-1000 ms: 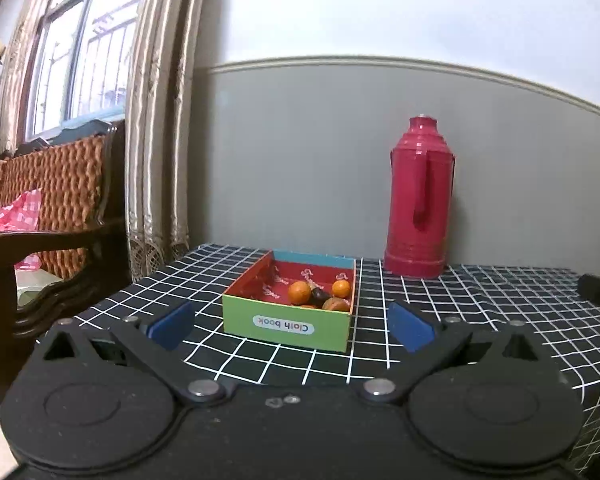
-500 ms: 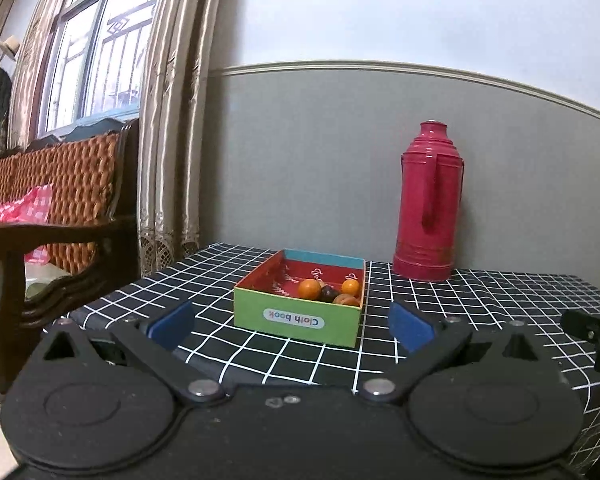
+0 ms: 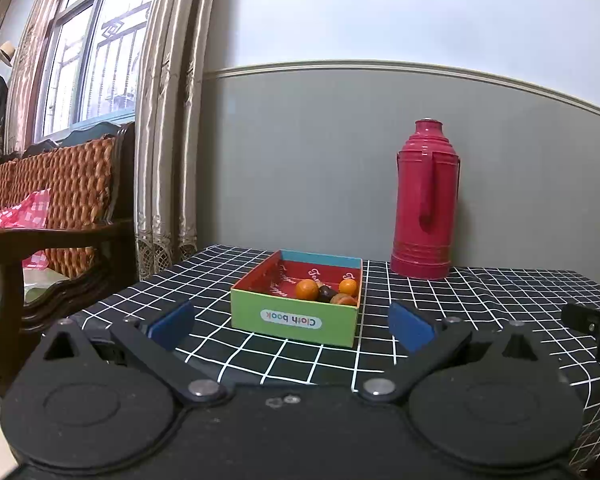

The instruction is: Organize fruits

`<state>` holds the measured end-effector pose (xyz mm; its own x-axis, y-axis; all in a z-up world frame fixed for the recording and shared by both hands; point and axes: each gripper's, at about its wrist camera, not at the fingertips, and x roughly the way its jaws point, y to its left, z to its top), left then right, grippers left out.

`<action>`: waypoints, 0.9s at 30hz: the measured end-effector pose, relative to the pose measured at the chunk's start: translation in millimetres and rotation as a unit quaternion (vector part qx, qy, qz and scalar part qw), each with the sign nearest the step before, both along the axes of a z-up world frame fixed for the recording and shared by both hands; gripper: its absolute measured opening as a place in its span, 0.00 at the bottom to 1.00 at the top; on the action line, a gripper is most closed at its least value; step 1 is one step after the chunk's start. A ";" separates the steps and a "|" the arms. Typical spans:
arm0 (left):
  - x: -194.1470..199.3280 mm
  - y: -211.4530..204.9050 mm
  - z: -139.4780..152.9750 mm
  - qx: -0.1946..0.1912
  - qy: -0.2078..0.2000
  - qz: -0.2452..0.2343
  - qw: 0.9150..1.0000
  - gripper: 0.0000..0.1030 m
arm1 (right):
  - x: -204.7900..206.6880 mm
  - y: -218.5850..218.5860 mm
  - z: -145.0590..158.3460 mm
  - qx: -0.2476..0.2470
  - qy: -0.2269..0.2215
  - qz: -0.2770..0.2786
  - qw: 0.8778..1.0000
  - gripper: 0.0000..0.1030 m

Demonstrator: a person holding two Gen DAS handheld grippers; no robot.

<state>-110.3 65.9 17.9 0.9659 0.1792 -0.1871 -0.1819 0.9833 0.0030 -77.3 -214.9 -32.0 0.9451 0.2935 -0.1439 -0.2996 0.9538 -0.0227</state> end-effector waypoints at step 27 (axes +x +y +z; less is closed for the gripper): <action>2.0 -2.0 0.7 0.009 0.005 -0.007 1.000 0.94 | 1.8 -1.8 0.0 -0.001 0.006 -0.001 1.000 1.00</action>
<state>-108.2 63.9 18.6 0.9662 0.1695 -0.1942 -0.1685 0.9855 0.0217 -75.5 -216.7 -32.0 0.9441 0.2910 -0.1550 -0.2975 0.9545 -0.0204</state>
